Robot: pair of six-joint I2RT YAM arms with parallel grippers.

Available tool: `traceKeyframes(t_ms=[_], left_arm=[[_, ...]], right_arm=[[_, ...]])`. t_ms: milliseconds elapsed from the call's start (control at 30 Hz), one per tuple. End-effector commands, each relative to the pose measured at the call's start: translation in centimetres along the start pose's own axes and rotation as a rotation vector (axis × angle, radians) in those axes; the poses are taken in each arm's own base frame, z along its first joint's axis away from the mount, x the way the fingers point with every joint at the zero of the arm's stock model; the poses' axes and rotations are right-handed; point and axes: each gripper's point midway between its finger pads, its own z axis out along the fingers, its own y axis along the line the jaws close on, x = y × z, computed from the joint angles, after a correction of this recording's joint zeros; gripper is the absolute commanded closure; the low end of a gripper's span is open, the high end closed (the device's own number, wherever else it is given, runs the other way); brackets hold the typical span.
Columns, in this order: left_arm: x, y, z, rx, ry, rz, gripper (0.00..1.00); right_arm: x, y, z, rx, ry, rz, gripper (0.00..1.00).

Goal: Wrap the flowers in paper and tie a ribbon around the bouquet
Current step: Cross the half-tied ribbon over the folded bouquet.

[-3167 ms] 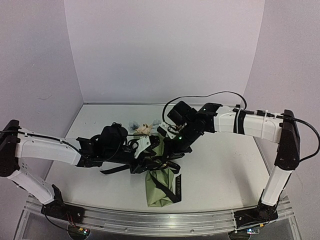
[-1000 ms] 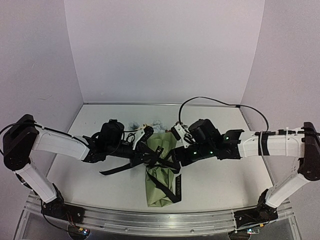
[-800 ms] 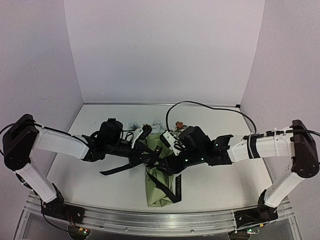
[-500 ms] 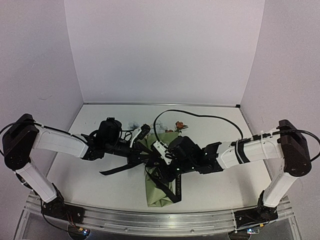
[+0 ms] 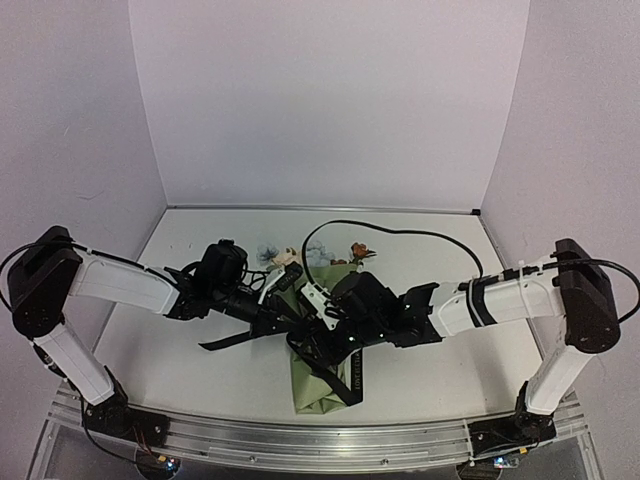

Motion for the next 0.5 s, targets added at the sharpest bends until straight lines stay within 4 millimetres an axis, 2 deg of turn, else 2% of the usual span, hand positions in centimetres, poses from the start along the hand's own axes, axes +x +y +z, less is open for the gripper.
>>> traceKeyframes(t_ms=[0,200,333,467], left_arm=[[-0.9,-0.1,0.3,0.039,0.007,0.038,0.99],[-1.2,0.0,-0.3,0.043,0.01,0.025,1.0],[-1.5,-0.3,-0.6,0.09,0.019,-0.006,1.0],[-0.8,-0.4,-0.4,0.12,0.051,-0.046,1.0]], right_arm=[[0.1,0.5,0.0,-0.013,0.038,0.012,0.42],[1.2,0.5,-0.8,-0.023,0.065,0.01,0.47],[2.0,1.0,-0.7,-0.054,0.097,0.014,0.48],[2.3,1.5,-0.3,-0.084,0.12,0.031,0.5]])
